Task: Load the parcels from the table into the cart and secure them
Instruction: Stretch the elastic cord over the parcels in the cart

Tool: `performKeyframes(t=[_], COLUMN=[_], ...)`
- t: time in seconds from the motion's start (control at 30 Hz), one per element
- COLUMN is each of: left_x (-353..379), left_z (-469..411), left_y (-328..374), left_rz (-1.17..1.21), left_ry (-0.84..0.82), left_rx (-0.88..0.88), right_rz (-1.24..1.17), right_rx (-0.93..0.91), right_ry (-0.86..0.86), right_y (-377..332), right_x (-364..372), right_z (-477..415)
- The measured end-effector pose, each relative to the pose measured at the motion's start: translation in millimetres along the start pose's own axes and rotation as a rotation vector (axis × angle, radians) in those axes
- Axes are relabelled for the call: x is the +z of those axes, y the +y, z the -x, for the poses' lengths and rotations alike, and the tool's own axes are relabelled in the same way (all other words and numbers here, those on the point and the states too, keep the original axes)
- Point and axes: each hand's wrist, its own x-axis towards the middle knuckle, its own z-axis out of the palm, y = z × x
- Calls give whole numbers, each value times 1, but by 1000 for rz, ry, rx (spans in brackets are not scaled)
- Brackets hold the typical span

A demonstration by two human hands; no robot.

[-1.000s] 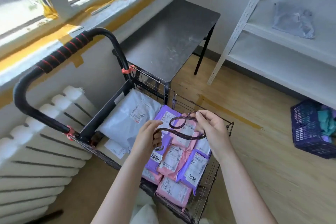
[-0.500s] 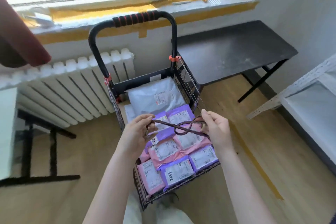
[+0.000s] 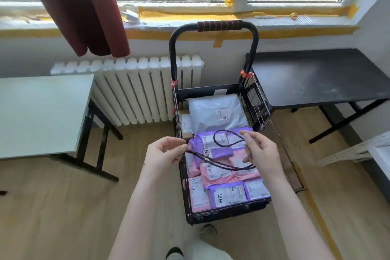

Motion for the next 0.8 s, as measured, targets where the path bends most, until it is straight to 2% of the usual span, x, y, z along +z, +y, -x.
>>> performKeyframes(t=[0.1,0.17,0.27,0.4,0.5,0.63,0.8], left_x=[2,10,25,48,72,116,189], left_z=[12,20,30,50,63,73,79], left_y=[1,3,4,7,3,-6,-19], left_rz=[37,183,430,567,566,362,355], left_ry=[6,-36,-137,-294,-359,-357,-245], left_rx=[33,-2,-69,-60,-21,32,-17], right_rz=[35,38,-15,-47,-53,-106,168], right_rx=[-20,-33,-77,-135,-168,-180,-238], right_ry=[-91,-109,-89,-100,-110,-152,-156], right_y=[-3,-4,-4,0,4,7,23], right_x=[6,6,2,-14,-32,-61,-118], right_z=[26,42,61,76,82,82,66])
